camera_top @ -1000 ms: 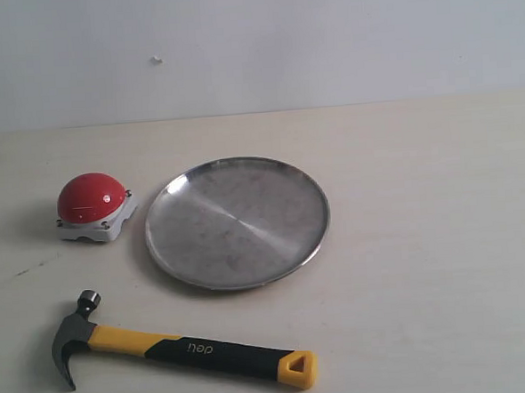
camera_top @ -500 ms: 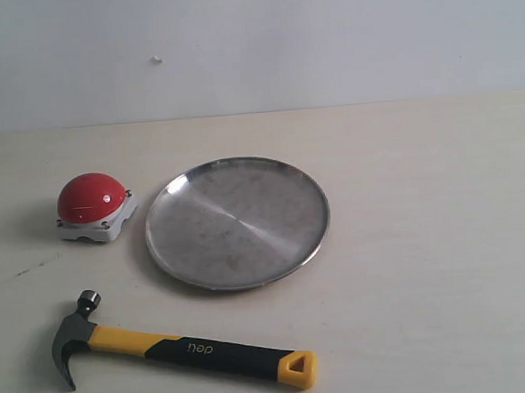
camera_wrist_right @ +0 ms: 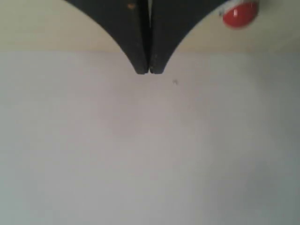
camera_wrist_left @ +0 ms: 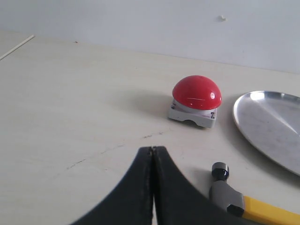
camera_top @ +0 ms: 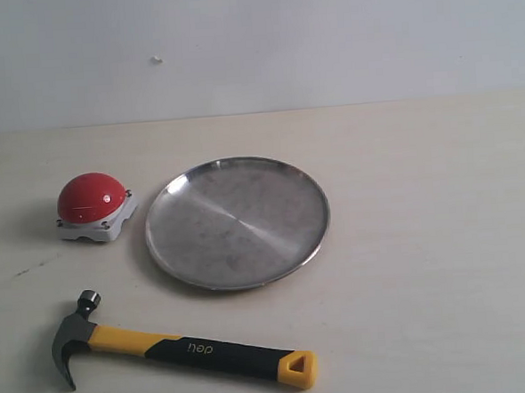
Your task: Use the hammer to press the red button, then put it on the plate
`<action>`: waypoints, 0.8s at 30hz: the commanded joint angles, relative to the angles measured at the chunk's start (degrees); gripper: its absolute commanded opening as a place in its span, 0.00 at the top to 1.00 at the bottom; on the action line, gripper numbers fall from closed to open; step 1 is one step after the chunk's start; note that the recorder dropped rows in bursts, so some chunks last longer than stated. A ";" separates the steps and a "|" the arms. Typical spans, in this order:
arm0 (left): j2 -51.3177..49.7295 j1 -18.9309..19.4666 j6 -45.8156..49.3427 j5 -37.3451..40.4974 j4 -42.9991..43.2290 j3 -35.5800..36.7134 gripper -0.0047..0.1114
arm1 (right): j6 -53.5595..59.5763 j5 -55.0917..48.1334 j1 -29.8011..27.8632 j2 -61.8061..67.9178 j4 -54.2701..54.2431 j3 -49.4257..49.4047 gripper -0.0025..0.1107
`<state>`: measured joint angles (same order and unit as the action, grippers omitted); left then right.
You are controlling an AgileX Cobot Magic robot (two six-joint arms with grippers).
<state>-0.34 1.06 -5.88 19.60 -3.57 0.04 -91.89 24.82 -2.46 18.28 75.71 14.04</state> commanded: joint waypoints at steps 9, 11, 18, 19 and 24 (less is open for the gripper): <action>0.34 0.27 -0.33 -0.38 -0.22 -0.04 0.96 | -10.90 21.17 -0.24 38.80 24.23 16.61 0.98; 0.34 0.27 -0.33 -0.38 -0.22 -0.04 0.96 | -6.82 23.33 -0.24 42.02 24.23 17.99 0.98; 0.34 0.27 -0.33 -0.38 -0.22 -0.04 0.96 | -6.56 27.21 8.08 50.03 24.23 22.45 0.98; 0.34 0.27 -0.33 -0.38 -0.22 -0.04 0.96 | -4.68 26.93 9.90 50.81 24.23 23.16 0.98; 0.34 0.27 -0.33 -0.38 -0.22 -0.04 0.96 | -9.83 24.32 18.66 52.76 24.23 25.63 0.98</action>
<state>-0.34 1.06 -5.88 19.60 -3.57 0.04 -99.47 50.03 11.84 70.20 100.05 38.46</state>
